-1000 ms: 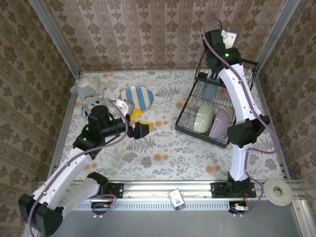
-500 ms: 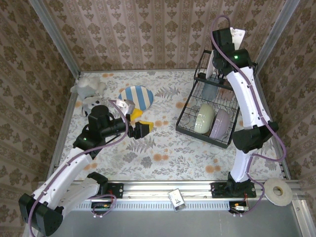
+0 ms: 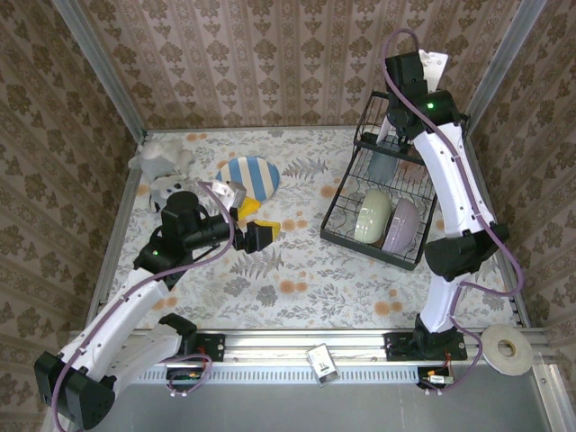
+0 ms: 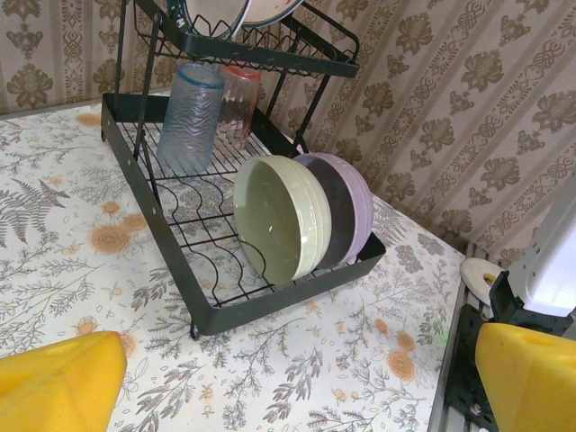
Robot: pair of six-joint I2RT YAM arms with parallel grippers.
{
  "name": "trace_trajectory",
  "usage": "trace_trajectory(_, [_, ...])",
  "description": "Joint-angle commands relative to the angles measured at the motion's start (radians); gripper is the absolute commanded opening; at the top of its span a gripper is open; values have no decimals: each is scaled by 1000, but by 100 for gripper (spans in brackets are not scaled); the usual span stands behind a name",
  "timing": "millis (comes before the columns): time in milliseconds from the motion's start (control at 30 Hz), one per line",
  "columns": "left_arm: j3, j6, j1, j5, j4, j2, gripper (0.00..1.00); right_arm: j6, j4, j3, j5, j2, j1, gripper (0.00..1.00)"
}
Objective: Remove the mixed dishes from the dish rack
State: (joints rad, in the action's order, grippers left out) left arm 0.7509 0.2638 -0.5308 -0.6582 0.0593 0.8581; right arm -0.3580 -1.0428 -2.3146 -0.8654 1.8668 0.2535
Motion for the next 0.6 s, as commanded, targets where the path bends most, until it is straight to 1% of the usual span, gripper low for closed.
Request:
trace_trajectory(0, [-8,-18,-3,-4,-22,4,100,30,50,1,-101,-56,4,0])
trace_trajectory(267, [-7,-19,-2,-1,-18,3,100,37,54,43,-123,-110,-18,0])
trace_trajectory(433, [-5,-19,-1,2,-18,5,100,56,79,122,-120,-187,-22,0])
trace_trajectory(567, [-4,-19,-1,6,-16,6,100,64,100,208,-93,-286,-22,0])
